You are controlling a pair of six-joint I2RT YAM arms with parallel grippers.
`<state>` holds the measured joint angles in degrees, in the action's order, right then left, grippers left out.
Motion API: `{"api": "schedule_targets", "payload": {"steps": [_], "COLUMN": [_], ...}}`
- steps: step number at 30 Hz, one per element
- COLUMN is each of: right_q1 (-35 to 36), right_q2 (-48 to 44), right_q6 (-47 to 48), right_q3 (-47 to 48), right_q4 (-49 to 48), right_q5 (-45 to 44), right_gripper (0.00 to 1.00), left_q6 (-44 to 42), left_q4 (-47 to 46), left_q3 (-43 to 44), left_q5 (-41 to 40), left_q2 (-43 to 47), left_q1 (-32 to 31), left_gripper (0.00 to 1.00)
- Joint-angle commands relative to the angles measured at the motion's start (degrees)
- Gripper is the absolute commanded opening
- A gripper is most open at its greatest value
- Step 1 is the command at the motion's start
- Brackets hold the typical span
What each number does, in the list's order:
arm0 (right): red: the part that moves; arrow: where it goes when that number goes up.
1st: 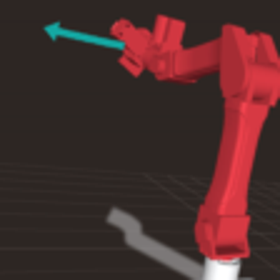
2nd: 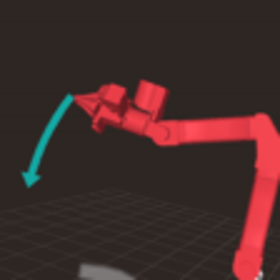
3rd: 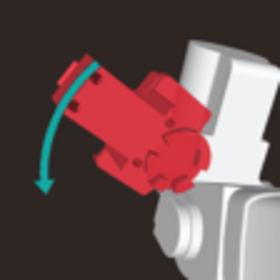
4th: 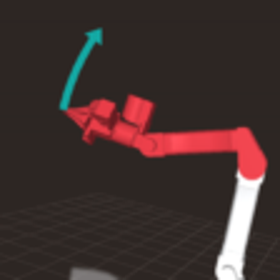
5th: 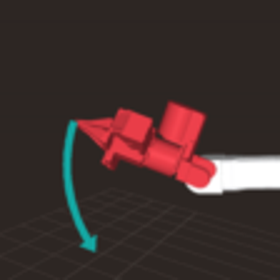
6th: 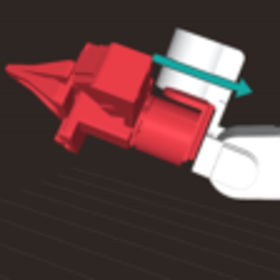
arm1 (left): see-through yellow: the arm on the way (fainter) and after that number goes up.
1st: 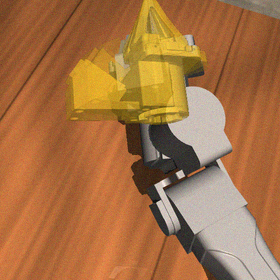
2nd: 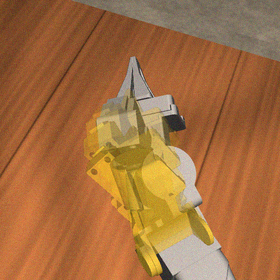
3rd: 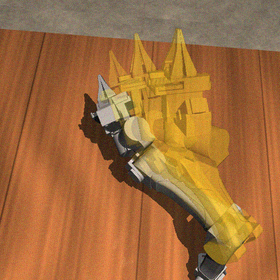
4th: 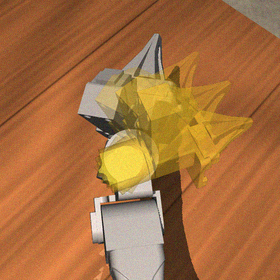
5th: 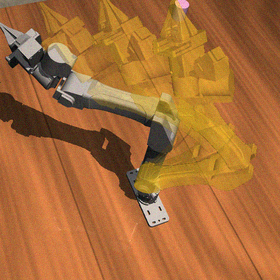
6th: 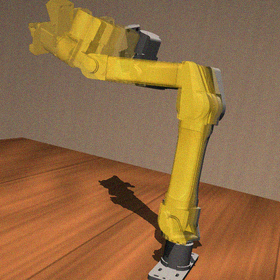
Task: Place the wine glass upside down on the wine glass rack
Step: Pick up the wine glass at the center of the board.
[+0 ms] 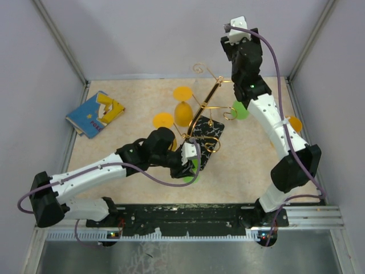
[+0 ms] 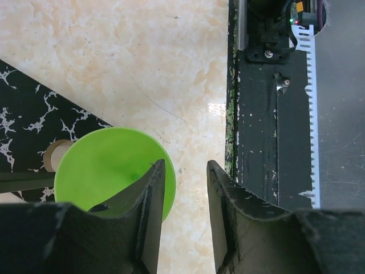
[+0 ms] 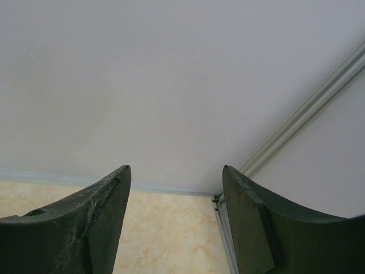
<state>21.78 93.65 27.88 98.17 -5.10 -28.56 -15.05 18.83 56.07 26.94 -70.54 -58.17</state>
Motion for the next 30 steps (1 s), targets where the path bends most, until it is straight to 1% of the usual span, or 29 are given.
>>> {"api": "schedule_targets", "payload": {"steps": [1, 13, 15, 18, 20, 23, 28, 30], "right_q1": [-0.75, -1.21, -1.21, -1.20, -1.21, -1.21, -1.22, -1.21], "right_q2": [-3.08, -3.56, -3.71, -3.73, -3.73, -3.78, -3.87, -3.82], "right_q6": [0.28, 0.25, 0.12, 0.07, 0.15, 0.40, 0.60, 0.60], "right_q3": [-0.85, -1.91, -2.06, -2.19, -2.21, -2.29, -2.46, -2.46], "right_q4": [-2.81, -3.20, -3.24, -3.18, -3.16, -3.16, -3.50, -3.51], "right_q5": [0.31, 0.17, 0.44, 0.77, 0.92, 1.05, 1.03, 1.05], "right_gripper": [0.66, 0.66, 0.69, 0.77, 0.85, 0.99, 0.99, 0.99], "left_q6": [-1.48, -1.11, -1.10, -1.20, -1.23, -1.09, -1.12, -1.07], "left_q4": [2.74, 5.00, 5.41, 5.34, 5.40, 5.34, 4.83, 4.80], "left_q3": [2.73, 3.93, 4.22, 4.20, 4.25, 4.41, 4.39, 4.48], "left_q5": [-3.76, -7.95, -8.49, -8.65, -8.74, -8.91, -9.17, -8.92], "left_q2": [-1.70, -4.52, -5.13, -5.80, -6.31, -6.75, -6.94, -6.93], "left_q1": [-0.97, -2.44, -2.68, -2.80, -2.89, -2.91, -2.91, -2.91], "left_gripper": [0.42, 0.40, 0.39, 0.37, 0.31, 0.21, 0.00, 0.00]}}
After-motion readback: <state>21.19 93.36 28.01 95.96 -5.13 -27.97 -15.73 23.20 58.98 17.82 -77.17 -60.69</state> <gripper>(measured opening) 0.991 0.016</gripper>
